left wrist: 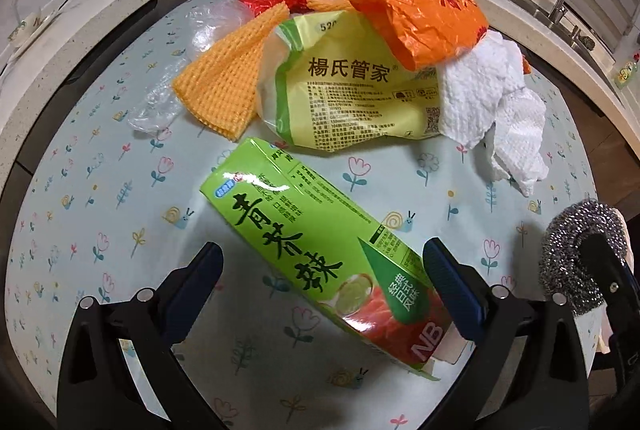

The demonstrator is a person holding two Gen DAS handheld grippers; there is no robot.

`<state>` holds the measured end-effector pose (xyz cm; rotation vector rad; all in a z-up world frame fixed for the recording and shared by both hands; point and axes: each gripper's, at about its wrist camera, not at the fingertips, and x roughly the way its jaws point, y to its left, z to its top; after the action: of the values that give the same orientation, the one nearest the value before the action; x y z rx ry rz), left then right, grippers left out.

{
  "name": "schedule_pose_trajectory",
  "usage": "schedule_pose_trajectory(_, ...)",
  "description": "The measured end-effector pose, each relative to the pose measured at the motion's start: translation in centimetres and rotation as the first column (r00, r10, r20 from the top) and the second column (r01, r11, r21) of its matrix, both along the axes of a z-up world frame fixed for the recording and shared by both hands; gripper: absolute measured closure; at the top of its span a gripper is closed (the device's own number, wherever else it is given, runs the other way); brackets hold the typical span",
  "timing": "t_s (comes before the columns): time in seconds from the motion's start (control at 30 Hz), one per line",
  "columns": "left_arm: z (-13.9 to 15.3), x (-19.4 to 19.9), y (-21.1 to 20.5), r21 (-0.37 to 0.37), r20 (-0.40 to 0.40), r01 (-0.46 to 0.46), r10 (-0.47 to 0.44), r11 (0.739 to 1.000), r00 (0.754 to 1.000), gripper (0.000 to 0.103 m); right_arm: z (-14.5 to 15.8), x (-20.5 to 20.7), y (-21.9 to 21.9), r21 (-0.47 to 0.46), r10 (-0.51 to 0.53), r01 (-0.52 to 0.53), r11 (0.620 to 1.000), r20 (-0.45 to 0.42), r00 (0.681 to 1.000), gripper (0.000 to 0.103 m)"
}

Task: Collect trash
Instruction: 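Grasp the steel scouring ball with the right tool while the left tool grasps the green tea box, then carry both items to the bin and open both tools to drop them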

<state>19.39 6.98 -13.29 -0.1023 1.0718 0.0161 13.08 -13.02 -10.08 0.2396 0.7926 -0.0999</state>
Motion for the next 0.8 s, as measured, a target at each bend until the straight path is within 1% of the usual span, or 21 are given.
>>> schedule_pose_trajectory(0.17,-1.1,1.3,-1.1,0.035,-0.029,-0.021,0.022,0.999,0.999,0.008,-0.1,-0.2,-0.2,0.003,-0.002,0.002,1.0,-0.006,1.0,0.059)
schedule_pose_trajectory(0.2,-1.4,1.4,-1.2,0.042,-0.041,-0.024,0.026,0.999,0.999,0.009,-0.2,-0.2,-0.1,0.001,0.001,-0.001,1.0,-0.007,1.0,0.059)
schedule_pose_trajectory(0.23,-1.6,1.5,-1.3,0.045,-0.045,-0.024,0.026,0.999,0.999,0.012,-0.2,-0.2,-0.1,-0.002,0.004,-0.004,1.0,-0.008,1.0,0.059)
schedule_pose_trajectory(0.27,-1.6,1.3,-1.4,0.055,-0.036,-0.025,0.027,0.998,0.999,0.015,-0.2,-0.3,0.0,-0.008,0.007,-0.007,1.0,-0.008,1.0,0.058)
schedule_pose_trajectory(0.33,-1.3,1.0,-1.5,0.057,-0.017,-0.02,0.021,0.998,1.0,0.031,-0.3,-0.5,0.1,-0.011,0.012,-0.012,1.0,-0.008,1.0,0.058)
schedule_pose_trajectory(0.37,-1.2,0.9,-1.4,0.054,-0.013,-0.02,0.02,0.998,1.0,0.034,-0.3,-0.7,0.2,-0.008,0.014,-0.014,1.0,-0.009,1.0,0.058)
schedule_pose_trajectory(0.43,-0.9,0.4,-1.4,0.04,-0.011,-0.021,0.022,0.999,1.0,0.046,-0.3,-1.0,0.2,-0.002,0.016,-0.016,1.0,-0.009,1.0,0.058)
schedule_pose_trajectory(0.53,-0.3,-0.4,-1.3,0.026,-0.007,-0.011,0.011,1.0,1.0,0.057,0.0,-1.6,0.2,0.003,0.019,-0.019,1.0,-0.002,1.0,0.058)
schedule_pose_trajectory(0.57,0.0,-0.7,-1.4,0.032,0.003,-0.007,0.007,0.999,1.0,0.062,0.2,-1.9,0.2,0.003,0.019,-0.019,1.0,0.003,1.0,0.058)
schedule_pose_trajectory(0.63,1.0,-1.6,-1.8,0.06,0.034,0.004,-0.006,0.998,0.999,0.076,0.6,-2.5,0.0,0.008,0.018,-0.018,1.0,0.012,1.0,0.058)
schedule_pose_trajectory(0.67,1.4,-2.1,-2.1,0.057,0.041,0.016,-0.018,0.998,0.999,0.078,0.8,-2.8,0.0,0.01,0.016,-0.016,1.0,0.016,1.0,0.058)
schedule_pose_trajectory(0.7,1.8,-2.4,-2.4,0.05,0.04,0.029,-0.031,0.998,0.999,0.083,1.0,-3.2,-0.1,0.012,0.014,-0.014,1.0,0.022,1.0,0.058)
schedule_pose_trajectory(0.8,2.5,-3.4,-3.3,0.047,0.041,0.059,-0.061,0.997,0.997,0.083,1.8,-4.3,-0.3,0.015,0.011,-0.011,1.0,0.039,0.999,0.058)
